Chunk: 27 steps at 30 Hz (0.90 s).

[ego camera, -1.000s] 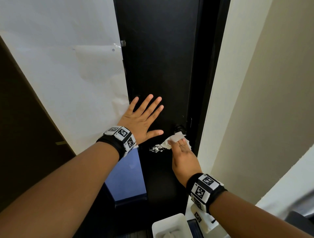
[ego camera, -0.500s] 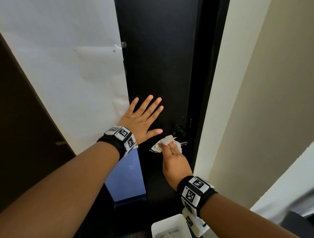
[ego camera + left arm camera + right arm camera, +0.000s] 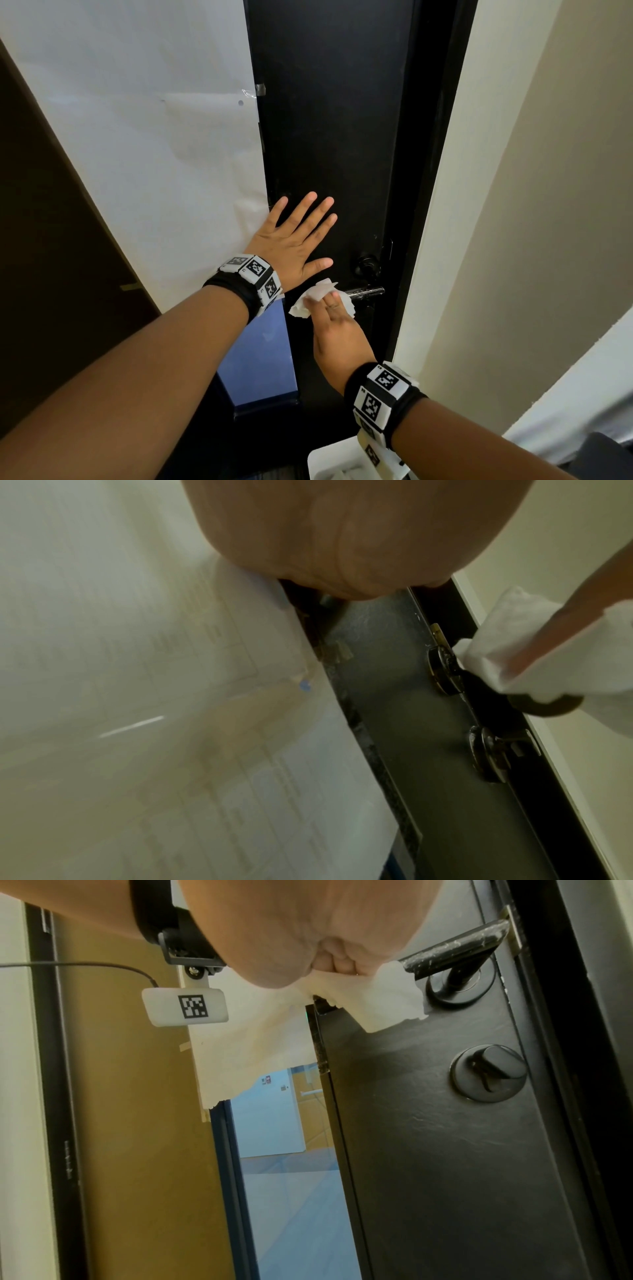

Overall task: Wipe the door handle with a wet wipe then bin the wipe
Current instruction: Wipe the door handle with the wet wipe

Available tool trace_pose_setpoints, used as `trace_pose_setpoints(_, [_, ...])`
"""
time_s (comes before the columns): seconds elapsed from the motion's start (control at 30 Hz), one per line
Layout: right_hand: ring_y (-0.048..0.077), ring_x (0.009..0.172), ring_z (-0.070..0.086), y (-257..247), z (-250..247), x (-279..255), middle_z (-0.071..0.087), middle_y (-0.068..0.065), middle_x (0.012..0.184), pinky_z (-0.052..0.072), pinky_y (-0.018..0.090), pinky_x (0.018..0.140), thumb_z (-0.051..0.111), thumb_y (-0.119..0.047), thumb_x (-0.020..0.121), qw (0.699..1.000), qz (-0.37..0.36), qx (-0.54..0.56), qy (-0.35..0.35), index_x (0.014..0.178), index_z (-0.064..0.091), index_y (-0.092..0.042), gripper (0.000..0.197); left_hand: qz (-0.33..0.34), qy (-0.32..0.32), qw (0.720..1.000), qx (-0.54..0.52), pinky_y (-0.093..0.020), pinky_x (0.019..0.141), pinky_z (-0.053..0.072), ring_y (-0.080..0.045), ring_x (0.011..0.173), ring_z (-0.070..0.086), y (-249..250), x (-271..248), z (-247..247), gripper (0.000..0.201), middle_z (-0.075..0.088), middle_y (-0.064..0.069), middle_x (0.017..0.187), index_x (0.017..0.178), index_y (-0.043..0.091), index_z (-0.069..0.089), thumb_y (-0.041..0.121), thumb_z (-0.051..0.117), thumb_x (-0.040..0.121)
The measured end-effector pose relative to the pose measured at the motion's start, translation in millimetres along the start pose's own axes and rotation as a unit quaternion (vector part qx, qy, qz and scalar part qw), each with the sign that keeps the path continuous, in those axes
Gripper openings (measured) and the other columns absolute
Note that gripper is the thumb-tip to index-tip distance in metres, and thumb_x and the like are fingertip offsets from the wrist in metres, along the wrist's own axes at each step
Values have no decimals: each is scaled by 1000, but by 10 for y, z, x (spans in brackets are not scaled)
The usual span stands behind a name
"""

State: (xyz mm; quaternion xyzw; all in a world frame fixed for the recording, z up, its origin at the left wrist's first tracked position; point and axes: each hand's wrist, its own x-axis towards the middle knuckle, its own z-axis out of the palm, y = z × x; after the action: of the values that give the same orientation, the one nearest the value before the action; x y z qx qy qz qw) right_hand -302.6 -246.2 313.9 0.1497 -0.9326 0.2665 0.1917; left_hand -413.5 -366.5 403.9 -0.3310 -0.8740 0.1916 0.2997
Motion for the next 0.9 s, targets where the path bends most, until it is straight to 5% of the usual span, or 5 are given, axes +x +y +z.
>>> trace_pose_setpoints(0.17, [33, 130, 47, 11, 75, 4, 54, 17, 132, 33, 39, 115, 21, -14, 83, 1000, -13, -8, -16, 131, 47, -9, 55, -3, -3, 1000, 0, -51, 115, -15, -26, 145, -18, 4, -2, -8, 72, -17, -3, 158, 151, 21, -5, 62, 6, 92])
trace_pose_setpoints(0.33, [30, 112, 60, -37, 22, 15, 65, 15, 109, 35, 33, 113, 48, 4, 78, 998, -65, -18, 8, 119, 56, -5, 43, -4, -6, 1000, 0, -51, 114, -16, -26, 145, -21, 3, 0, -5, 71, -21, -3, 157, 151, 21, -7, 60, 3, 92])
trace_pose_setpoints(0.57, [34, 123, 56, -64, 43, -65, 66, 23, 120, 32, 30, 103, 61, 3, 71, 994, -99, -47, -32, 120, 59, -2, 50, -3, -4, 1000, -2, -51, 114, -15, -27, 145, -18, 9, -3, 3, 69, -20, -3, 158, 151, 21, -7, 58, 3, 93])
trace_pose_setpoints(0.73, [31, 135, 43, -110, 31, -158, 49, 17, 142, 43, 33, 103, 42, 1, 85, 989, -91, 37, -107, 135, 46, -12, 51, 1, 3, 1000, -9, -51, 116, -11, -27, 146, -15, 4, -14, 9, 68, -13, -3, 159, 151, 21, -3, 57, 7, 94])
trace_pose_setpoints(0.9, [15, 61, 56, -89, -135, -243, 60, 6, 77, 43, 16, 59, 40, -8, 97, 965, 22, 254, -63, 115, 58, -37, 39, 2, 4, 1000, -8, -51, 115, -13, -27, 146, -16, -1, -18, 16, 67, -14, -4, 159, 151, 20, -4, 56, 7, 95])
